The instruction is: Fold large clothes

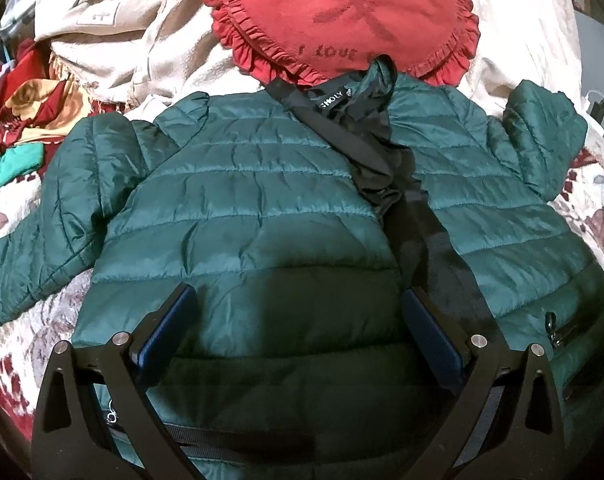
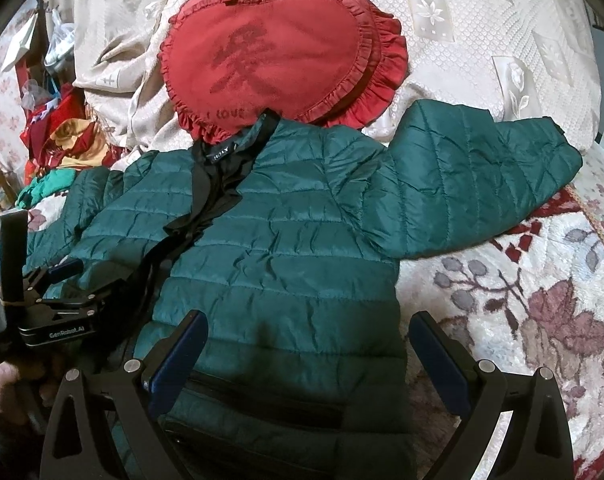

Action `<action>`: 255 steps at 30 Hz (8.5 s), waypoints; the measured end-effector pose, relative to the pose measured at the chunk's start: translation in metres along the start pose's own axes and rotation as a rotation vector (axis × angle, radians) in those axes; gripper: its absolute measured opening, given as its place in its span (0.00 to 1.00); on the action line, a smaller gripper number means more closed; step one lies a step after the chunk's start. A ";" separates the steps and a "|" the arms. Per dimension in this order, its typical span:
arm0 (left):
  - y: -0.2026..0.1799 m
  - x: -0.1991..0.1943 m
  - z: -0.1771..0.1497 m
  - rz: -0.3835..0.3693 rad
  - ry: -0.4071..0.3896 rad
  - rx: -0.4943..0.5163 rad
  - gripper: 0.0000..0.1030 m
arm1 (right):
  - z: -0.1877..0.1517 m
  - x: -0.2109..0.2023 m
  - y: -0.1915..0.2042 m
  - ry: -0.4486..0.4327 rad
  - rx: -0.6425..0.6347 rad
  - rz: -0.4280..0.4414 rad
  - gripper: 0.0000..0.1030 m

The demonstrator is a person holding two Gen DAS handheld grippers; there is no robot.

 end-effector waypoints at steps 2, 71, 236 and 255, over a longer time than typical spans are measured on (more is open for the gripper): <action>0.003 0.001 0.000 -0.011 0.004 -0.016 1.00 | 0.000 0.000 0.000 0.000 0.001 0.000 0.97; -0.003 0.004 -0.001 -0.032 0.017 -0.005 1.00 | -0.002 0.000 0.011 -0.009 -0.037 -0.013 0.97; -0.058 0.005 0.107 -0.833 0.083 -0.128 0.55 | -0.018 0.024 -0.091 0.156 0.314 -0.164 0.97; 0.153 0.049 0.116 -0.166 -0.031 -0.490 0.57 | 0.125 0.106 0.049 0.055 -0.100 0.125 0.92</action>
Point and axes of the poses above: each gripper's, at about its wrist camera, not at the fingertips, and x roughly the way its jaws point, y to its left, z to its top, the point moved 2 cm from there along x, roughly the way its jaws point, and after that the axes turned 11 degrees about y, right-handed, at the moved point
